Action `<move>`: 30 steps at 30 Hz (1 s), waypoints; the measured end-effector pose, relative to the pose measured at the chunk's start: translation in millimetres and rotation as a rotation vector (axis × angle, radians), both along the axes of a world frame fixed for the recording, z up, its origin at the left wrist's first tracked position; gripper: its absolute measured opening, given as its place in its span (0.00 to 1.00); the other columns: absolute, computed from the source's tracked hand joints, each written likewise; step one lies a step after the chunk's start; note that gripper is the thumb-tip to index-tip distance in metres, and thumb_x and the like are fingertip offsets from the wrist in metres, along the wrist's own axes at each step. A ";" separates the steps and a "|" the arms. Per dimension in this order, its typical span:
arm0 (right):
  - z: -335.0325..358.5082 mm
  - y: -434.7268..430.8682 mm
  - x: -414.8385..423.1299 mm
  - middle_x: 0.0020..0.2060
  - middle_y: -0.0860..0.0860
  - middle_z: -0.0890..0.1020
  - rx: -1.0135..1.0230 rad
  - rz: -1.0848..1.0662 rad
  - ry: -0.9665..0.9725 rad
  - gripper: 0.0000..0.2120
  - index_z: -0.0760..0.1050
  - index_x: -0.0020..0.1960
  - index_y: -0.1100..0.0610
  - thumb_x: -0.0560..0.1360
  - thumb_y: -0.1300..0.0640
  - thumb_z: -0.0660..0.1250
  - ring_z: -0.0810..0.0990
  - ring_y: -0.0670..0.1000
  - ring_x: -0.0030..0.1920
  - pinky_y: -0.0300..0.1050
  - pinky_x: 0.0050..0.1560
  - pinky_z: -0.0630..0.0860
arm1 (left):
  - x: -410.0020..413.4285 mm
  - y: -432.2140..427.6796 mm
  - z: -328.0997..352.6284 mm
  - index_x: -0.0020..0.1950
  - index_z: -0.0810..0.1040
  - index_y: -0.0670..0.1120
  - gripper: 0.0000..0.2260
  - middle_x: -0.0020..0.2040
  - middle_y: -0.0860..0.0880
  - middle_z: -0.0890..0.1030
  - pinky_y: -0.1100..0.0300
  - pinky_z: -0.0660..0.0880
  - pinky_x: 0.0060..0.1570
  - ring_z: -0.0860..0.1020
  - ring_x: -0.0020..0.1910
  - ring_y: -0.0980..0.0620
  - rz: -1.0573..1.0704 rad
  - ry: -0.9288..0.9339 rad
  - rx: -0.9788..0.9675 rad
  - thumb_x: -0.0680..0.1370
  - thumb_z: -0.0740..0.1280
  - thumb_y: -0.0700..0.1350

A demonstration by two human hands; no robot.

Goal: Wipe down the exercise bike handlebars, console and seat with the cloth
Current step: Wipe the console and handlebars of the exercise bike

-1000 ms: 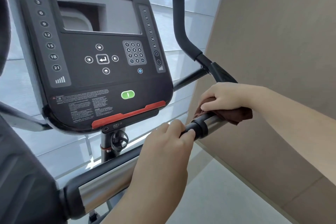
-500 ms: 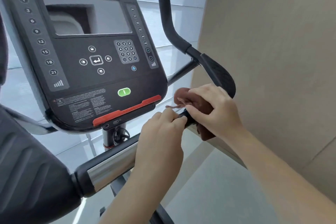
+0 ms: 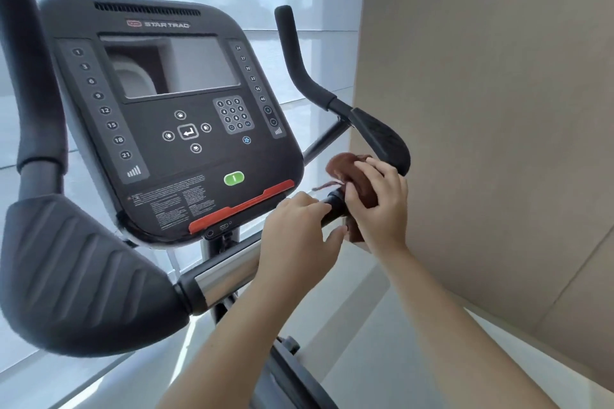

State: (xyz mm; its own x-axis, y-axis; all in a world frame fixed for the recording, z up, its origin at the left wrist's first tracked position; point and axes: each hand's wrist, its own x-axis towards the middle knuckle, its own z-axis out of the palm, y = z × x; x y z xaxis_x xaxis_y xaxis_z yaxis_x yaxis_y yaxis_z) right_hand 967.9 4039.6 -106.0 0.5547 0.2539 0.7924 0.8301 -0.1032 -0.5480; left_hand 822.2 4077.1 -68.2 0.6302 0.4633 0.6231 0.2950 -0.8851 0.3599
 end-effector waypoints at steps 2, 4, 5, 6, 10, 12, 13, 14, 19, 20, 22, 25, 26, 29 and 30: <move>7.5 -3.8 11.3 0.57 0.54 0.77 -0.031 -0.070 0.085 0.15 0.78 0.57 0.58 0.72 0.56 0.67 0.72 0.58 0.56 0.37 0.55 0.64 | -0.4 0.1 0.6 0.54 0.80 0.47 0.13 0.46 0.50 0.79 0.60 0.65 0.38 0.73 0.43 0.50 0.002 0.012 0.010 0.73 0.67 0.51; 7.3 -6.4 5.0 0.58 0.54 0.77 -0.064 -0.095 0.092 0.15 0.77 0.58 0.57 0.72 0.56 0.68 0.71 0.58 0.56 0.39 0.53 0.66 | -1.8 -0.3 0.1 0.53 0.80 0.47 0.12 0.45 0.49 0.79 0.61 0.63 0.37 0.73 0.42 0.50 -0.015 0.004 0.009 0.73 0.66 0.50; 5.3 -7.7 -3.8 0.58 0.53 0.77 -0.073 -0.084 0.072 0.15 0.77 0.58 0.56 0.71 0.55 0.68 0.71 0.56 0.55 0.39 0.53 0.66 | -2.7 -0.4 -0.1 0.51 0.81 0.46 0.11 0.45 0.49 0.79 0.61 0.63 0.37 0.73 0.42 0.50 -0.031 -0.003 0.006 0.73 0.66 0.49; 2.8 -8.9 -14.5 0.57 0.52 0.77 -0.076 -0.066 0.054 0.16 0.77 0.58 0.55 0.71 0.55 0.67 0.71 0.55 0.55 0.38 0.54 0.65 | -3.6 -0.3 0.0 0.50 0.81 0.46 0.10 0.45 0.49 0.80 0.62 0.63 0.37 0.74 0.42 0.50 -0.047 -0.011 0.003 0.72 0.66 0.48; 2.2 -23.3 -42.6 0.54 0.51 0.77 -0.033 -0.009 0.094 0.16 0.77 0.57 0.55 0.70 0.57 0.69 0.73 0.53 0.55 0.36 0.56 0.67 | -12.0 -1.2 0.3 0.49 0.80 0.42 0.07 0.49 0.47 0.79 0.62 0.68 0.45 0.75 0.49 0.49 -0.148 -0.097 -0.039 0.73 0.67 0.40; 5.7 -39.0 -50.9 0.53 0.51 0.77 -0.016 -0.023 0.131 0.15 0.77 0.57 0.56 0.70 0.59 0.69 0.75 0.53 0.55 0.43 0.57 0.72 | -22.2 -6.5 -3.0 0.50 0.80 0.40 0.08 0.51 0.44 0.78 0.57 0.72 0.50 0.75 0.52 0.46 -0.202 -0.138 -0.046 0.72 0.67 0.36; 6.3 -48.8 -55.6 0.53 0.51 0.77 -0.016 -0.045 0.130 0.15 0.77 0.57 0.56 0.70 0.60 0.69 0.75 0.53 0.55 0.44 0.57 0.72 | -28.5 -10.7 -6.3 0.51 0.80 0.40 0.09 0.52 0.43 0.78 0.55 0.72 0.52 0.74 0.53 0.45 -0.217 -0.154 -0.032 0.72 0.67 0.35; 5.8 -59.5 -61.3 0.53 0.51 0.77 -0.023 -0.067 0.120 0.16 0.78 0.57 0.56 0.70 0.60 0.69 0.75 0.54 0.55 0.45 0.57 0.72 | -35.1 -16.0 -10.6 0.50 0.80 0.40 0.09 0.52 0.43 0.78 0.54 0.72 0.52 0.75 0.54 0.44 -0.225 -0.163 -0.007 0.71 0.68 0.35; -12.8 -122.1 -95.1 0.54 0.51 0.77 -0.125 -0.197 0.090 0.16 0.78 0.56 0.56 0.69 0.61 0.70 0.76 0.54 0.55 0.43 0.57 0.72 | -60.1 -49.9 -39.3 0.49 0.80 0.40 0.11 0.52 0.41 0.79 0.47 0.75 0.50 0.77 0.52 0.40 -0.299 -0.127 0.040 0.67 0.71 0.33; -18.2 -135.6 -102.4 0.53 0.51 0.77 -0.153 -0.238 0.078 0.16 0.78 0.56 0.56 0.69 0.61 0.70 0.76 0.54 0.55 0.39 0.57 0.70 | -63.0 -57.2 -45.1 0.49 0.80 0.40 0.11 0.52 0.40 0.80 0.46 0.74 0.50 0.77 0.52 0.40 -0.323 -0.112 0.033 0.67 0.71 0.33; -28.7 -161.4 -118.3 0.53 0.51 0.78 -0.211 -0.327 0.053 0.16 0.78 0.56 0.56 0.68 0.60 0.71 0.75 0.54 0.53 0.33 0.55 0.65 | -67.0 -72.7 -55.8 0.49 0.80 0.40 0.11 0.52 0.40 0.80 0.45 0.75 0.50 0.77 0.52 0.40 -0.371 -0.072 0.020 0.68 0.71 0.34; -38.9 -200.7 -140.7 0.53 0.51 0.79 -0.264 -0.438 0.065 0.17 0.79 0.56 0.55 0.68 0.61 0.72 0.76 0.55 0.51 0.33 0.53 0.66 | -68.4 -101.7 -66.4 0.49 0.80 0.41 0.11 0.53 0.41 0.80 0.46 0.73 0.51 0.77 0.52 0.40 -0.451 -0.026 0.015 0.68 0.72 0.35; -41.1 -213.2 -147.6 0.53 0.51 0.79 -0.272 -0.465 0.069 0.17 0.79 0.56 0.55 0.67 0.61 0.72 0.76 0.55 0.51 0.33 0.53 0.66 | -69.2 -111.7 -68.4 0.49 0.80 0.41 0.11 0.52 0.41 0.80 0.47 0.73 0.51 0.77 0.52 0.40 -0.474 -0.015 0.011 0.68 0.72 0.35; -44.1 -254.0 -166.2 0.53 0.50 0.79 -0.282 -0.548 0.087 0.17 0.79 0.56 0.54 0.67 0.60 0.72 0.77 0.55 0.51 0.35 0.54 0.67 | -70.8 -145.1 -71.9 0.49 0.80 0.40 0.11 0.52 0.41 0.80 0.48 0.73 0.50 0.77 0.50 0.40 -0.558 -0.018 -0.006 0.68 0.71 0.35; -44.6 -260.9 -169.3 0.53 0.50 0.80 -0.283 -0.558 0.081 0.17 0.79 0.55 0.54 0.67 0.60 0.72 0.77 0.55 0.51 0.37 0.54 0.69 | -71.6 -150.8 -73.6 0.49 0.80 0.40 0.11 0.52 0.41 0.80 0.48 0.73 0.49 0.77 0.50 0.40 -0.562 -0.016 -0.013 0.68 0.71 0.35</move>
State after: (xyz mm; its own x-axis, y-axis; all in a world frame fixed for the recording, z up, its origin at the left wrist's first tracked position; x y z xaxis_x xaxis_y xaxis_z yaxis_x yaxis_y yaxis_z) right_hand 798.6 3778.8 -150.6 0.7194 0.1027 0.6870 0.5667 -0.6587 -0.4949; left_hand 750.6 3926.4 -141.8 0.7731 0.0670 0.6308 -0.2259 -0.9001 0.3725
